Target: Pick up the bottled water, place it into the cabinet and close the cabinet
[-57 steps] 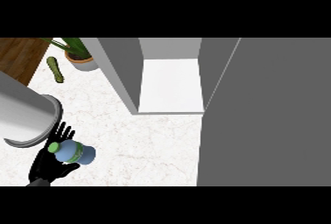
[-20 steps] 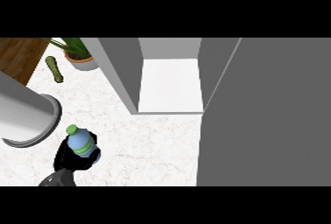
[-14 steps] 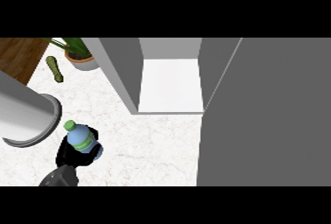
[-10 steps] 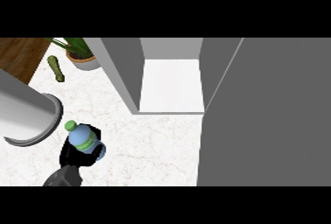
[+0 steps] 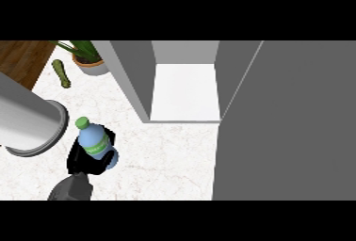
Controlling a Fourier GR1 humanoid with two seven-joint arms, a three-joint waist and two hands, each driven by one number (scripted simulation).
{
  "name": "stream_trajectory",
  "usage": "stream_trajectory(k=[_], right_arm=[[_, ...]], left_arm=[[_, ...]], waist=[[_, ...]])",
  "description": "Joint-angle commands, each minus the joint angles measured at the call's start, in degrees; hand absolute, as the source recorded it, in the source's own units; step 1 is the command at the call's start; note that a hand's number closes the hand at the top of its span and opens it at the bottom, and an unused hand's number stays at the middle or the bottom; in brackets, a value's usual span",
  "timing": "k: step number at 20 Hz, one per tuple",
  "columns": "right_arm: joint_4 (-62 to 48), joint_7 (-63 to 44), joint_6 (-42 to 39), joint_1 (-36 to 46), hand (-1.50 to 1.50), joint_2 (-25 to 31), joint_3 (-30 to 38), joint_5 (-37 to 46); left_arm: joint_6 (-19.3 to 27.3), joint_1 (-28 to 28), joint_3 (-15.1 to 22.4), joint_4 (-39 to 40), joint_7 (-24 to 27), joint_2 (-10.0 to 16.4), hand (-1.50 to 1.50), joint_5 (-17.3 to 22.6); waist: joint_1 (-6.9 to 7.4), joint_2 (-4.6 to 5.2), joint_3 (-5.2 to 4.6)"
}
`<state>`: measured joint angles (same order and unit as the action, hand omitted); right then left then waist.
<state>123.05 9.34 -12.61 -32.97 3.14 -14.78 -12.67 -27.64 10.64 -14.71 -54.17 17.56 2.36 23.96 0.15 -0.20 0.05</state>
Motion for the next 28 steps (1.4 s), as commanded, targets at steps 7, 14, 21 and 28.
stream_trajectory(k=[7,14,21,28], right_arm=[[2.6,-1.3,0.3,-2.2,-1.5,0.8,-2.8,0.5],[1.5,1.7,-1.0,-3.5,-1.5,2.5,-1.8,-1.4],[-0.4,1.0,1.6,-0.6,-1.5,0.1,-3.4,0.3],[-1.5,-0.1,1.1,1.5,-1.5,0.9,-2.3,-0.6]], left_arm=[[17.9,-1.3,14.2,-21.2,-7.6,-2.3,1.5,2.0],[29.3,4.7,20.5,-22.4,-7.9,-2.4,1.5,1.1],[42.1,19.3,26.7,-15.0,-8.3,-2.4,1.5,0.2],[47.2,26.2,26.9,-13.2,-11.9,-1.9,1.5,-5.3]], waist=[[-0.31,0.05,-0.03],[-0.56,0.13,-0.04],[-1.21,0.24,-0.05],[-1.48,0.36,-0.02]])
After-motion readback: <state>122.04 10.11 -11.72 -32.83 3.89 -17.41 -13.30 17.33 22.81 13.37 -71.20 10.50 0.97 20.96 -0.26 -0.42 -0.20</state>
